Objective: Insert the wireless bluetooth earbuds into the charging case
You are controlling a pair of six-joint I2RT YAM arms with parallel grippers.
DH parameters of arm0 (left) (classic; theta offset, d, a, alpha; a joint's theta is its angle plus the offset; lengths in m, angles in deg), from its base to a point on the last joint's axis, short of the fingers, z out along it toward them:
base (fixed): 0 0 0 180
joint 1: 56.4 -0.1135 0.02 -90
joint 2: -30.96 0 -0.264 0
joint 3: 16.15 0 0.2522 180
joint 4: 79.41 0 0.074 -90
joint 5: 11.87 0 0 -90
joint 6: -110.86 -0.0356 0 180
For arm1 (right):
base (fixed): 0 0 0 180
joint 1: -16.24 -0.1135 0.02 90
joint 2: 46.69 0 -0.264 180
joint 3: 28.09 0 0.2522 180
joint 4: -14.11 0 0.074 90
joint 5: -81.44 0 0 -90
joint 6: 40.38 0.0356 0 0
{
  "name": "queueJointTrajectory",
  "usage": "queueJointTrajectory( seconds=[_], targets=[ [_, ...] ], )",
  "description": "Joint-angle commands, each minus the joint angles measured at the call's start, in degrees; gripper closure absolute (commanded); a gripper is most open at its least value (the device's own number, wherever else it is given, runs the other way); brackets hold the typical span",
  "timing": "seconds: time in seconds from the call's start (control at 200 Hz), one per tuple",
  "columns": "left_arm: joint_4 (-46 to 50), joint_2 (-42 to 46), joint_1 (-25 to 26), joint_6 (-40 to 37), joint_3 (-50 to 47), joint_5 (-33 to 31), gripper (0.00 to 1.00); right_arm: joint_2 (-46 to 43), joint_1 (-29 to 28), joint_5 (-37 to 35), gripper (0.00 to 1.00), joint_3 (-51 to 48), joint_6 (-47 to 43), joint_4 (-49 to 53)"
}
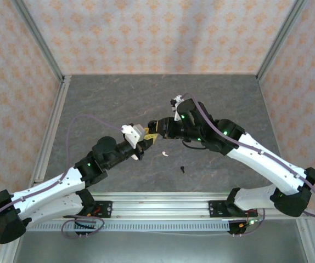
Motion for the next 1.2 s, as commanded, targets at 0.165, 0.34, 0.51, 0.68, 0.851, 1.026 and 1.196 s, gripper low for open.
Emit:
queueJointTrajectory(
  seconds=[0.165,0.34,0.51,0.68,0.851,1.026,1.196],
  targets=[
    [-1.22,1.17,0.45,-1.08,2.34,2.46,1.0,1.46,-0.54,-1.78,0.76,4.9,-1.17,5.17],
    [-0.83,1.16,0.49,-1.56,2.07,2.03,1.0,1.01,-0.53,-2.74,0.66,5.85,-0.15,7.57],
    [-0.87,0.97,0.51,-1.75,2.12,2.02,1.0,1.96,-0.6,-1.2,0.66,6.23,-0.3,8.56],
    [-0.76,0.9,0.49,-1.67,2.25,2.28,1.0,3.46,-0.63,-0.42,0.66,7.21,-1.23,9.56],
    [-0.4,1.04,0.44,-1.61,2.25,2.51,1.0,5.33,-0.58,-0.39,0.69,8.78,-2.15,10.77],
    [-0.1,1.3,0.45,-1.65,2.25,2.46,1.0,6.3,-0.62,-0.82,0.77,9.74,-2.91,12.15],
    [-0.03,1.13,0.52,-1.72,2.23,2.63,1.0,6.7,-0.63,0.5,0.83,10.25,-3.97,12.43]
  ],
)
